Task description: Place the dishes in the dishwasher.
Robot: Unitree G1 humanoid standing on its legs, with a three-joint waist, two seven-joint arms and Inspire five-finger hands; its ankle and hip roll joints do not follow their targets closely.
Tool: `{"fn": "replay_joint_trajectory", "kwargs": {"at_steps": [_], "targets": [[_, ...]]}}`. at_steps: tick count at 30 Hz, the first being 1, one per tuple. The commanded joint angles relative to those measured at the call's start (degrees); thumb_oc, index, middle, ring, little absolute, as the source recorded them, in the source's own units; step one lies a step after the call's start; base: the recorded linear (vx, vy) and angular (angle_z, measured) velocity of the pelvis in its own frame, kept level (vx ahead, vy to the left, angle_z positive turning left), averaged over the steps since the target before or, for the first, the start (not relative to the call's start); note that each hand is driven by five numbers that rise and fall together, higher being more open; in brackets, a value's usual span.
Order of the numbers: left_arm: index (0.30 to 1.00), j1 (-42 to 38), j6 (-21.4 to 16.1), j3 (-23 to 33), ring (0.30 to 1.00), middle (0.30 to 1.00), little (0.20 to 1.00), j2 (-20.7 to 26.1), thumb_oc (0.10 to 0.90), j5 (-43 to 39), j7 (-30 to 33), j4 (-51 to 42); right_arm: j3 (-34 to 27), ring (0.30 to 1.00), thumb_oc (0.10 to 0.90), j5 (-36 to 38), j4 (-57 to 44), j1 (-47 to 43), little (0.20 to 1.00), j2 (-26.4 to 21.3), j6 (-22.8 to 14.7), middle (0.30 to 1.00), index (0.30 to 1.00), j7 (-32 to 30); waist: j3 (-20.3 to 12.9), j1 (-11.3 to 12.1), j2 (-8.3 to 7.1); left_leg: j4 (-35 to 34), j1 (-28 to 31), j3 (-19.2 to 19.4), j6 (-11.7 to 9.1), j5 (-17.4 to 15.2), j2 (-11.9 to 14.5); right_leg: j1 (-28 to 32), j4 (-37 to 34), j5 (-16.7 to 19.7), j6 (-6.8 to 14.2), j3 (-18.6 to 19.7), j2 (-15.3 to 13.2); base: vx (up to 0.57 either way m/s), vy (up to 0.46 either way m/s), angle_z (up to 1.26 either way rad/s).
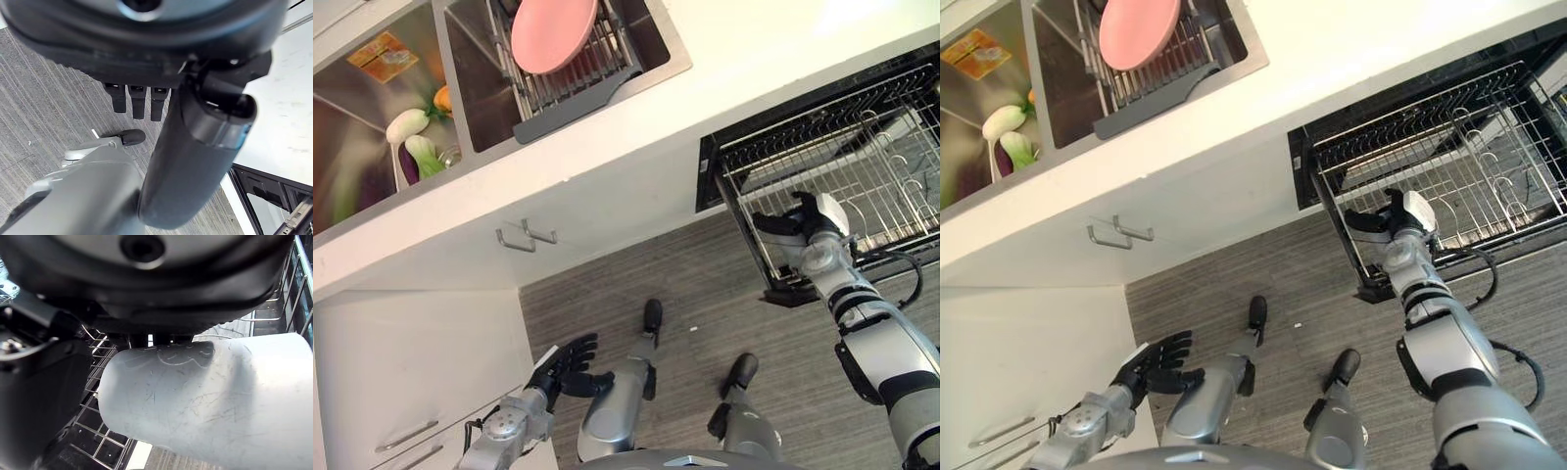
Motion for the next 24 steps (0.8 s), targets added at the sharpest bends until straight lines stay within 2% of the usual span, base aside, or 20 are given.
{"fn": "replay_joint_trajectory", "kwargs": {"at_steps": [1,5,6,10,11,15,17,20,23,24], "targets": [[0.9,1.6,1.2,-1.3,0.9,0.9,0.9,0.9,0.8,4.5,1.5,5.4,-0.4,0.9,0.8,4.8,-10.6,-1.7,0.9,-3.0,-7.3,0.9,0.9,-3.6,-1.0,-0.1,-3.33,0.3,5.0,1.0,-3.6,-5.6,2.9,-3.8,1.5,1.5,2.7,1.9,-4.5,0.0,0.0,0.0],[0.9,2.0,2.2,3.2,0.9,0.9,0.9,-1.1,0.8,6.0,2.1,12.9,-6.0,0.9,0.8,4.1,-28.9,9.9,0.9,-2.5,-9.7,0.9,0.9,-4.1,-2.7,-1.4,-5.41,0.7,7.6,1.8,-3.6,-6.6,4.1,-1.8,1.4,0.6,2.3,2.5,-3.7,0.06,-0.055,-0.02],[0.9,2.0,2.9,5.7,0.9,0.9,0.9,-2.7,0.8,8.6,2.3,18.8,-10.0,0.9,0.8,3.3,-36.0,15.7,0.9,-2.7,-11.0,0.9,0.9,-3.3,-4.6,-2.1,-6.67,0.8,9.6,2.3,-3.6,-7.1,4.8,0.0,1.3,0.1,2.0,2.6,-3.1,0.17,-0.103,-0.12],[0.9,1.9,3.6,10.0,0.9,0.9,0.9,-6.1,0.8,12.6,3.7,28.0,-15.6,0.9,0.8,3.7,-46.3,24.3,0.9,-1.1,-13.2,0.9,0.9,-0.9,-8.7,-3.0,-8.69,1.0,14.7,3.8,-3.9,-8.7,6.2,3.9,1.0,-1.7,1.6,3.4,-1.6,0.14,-0.069,-0.11],[0.9,1.9,3.6,10.0,0.9,0.9,0.9,-6.1,0.8,12.6,3.7,28.0,-15.6,0.9,0.8,3.7,-46.3,24.3,0.9,-1.1,-13.2,0.9,0.9,-0.9,-8.7,-3.0,-8.69,1.0,14.7,3.8,-3.9,-8.7,6.2,3.9,1.0,-1.7,1.6,3.4,-1.6,0.07,-0.027,-0.28],[0.9,-0.3,3.9,13.6,0.9,0.9,0.9,-9.4,0.8,12.8,6.0,35.3,-18.5,0.9,0.8,3.7,-55.5,30.0,0.9,1.2,-14.0,0.9,0.9,1.6,-12.7,-3.9,-9.7,0.7,18.0,4.9,-4.2,-8.8,7.2,6.1,1.0,-2.8,1.0,4.0,-0.2,0.06,-0.043,-0.24],[0.9,-0.9,4.0,14.0,0.9,0.9,0.9,-10.0,0.8,12.3,6.3,36.3,-18.8,0.9,0.8,4.2,-57.4,30.8,0.9,1.8,-14.3,0.9,0.9,2.2,-13.5,-4.2,-9.81,0.7,18.5,5.0,-4.4,-8.7,7.4,6.5,1.0,-3.0,0.8,4.2,0.2,0.02,-0.049,-0.05],[0.9,-2.9,3.8,15.0,0.9,0.9,0.9,-11.9,0.8,11.6,6.9,40.6,-18.6,0.9,0.8,10.2,-65.4,34.2,0.9,4.7,-17.4,0.9,0.9,6.6,-16.0,-5.4,-9.79,0.4,20.2,5.6,-4.8,-8.4,8.4,7.7,0.9,-3.7,0.3,4.6,1.5,0.02,-0.053,-0.04],[0.9,-3.2,3.7,15.1,0.9,0.9,0.9,-12.4,0.8,11.4,6.7,41.3,-18.5,0.9,0.8,12.5,-67.2,35.3,0.9,5.3,-18.1,0.9,0.9,8.1,-16.4,-5.6,-9.73,0.4,20.6,5.8,-5.0,-8.3,8.7,7.9,0.9,-3.9,0.1,4.7,1.8,0.01,-0.059,-0.1],[0.9,-4.1,3.3,15.3,0.9,0.9,0.9,-12.9,0.8,11.1,6.9,42.8,-16.7,0.9,0.8,19.7,-71.0,37.2,0.9,7.2,-19.6,0.9,0.9,11.6,-16.9,-6.2,-9.68,0.7,20.7,6.0,-5.5,-7.8,9.5,8.3,0.8,-4.3,-0.2,5.3,2.6,0.0,-0.067,-0.1]]}}
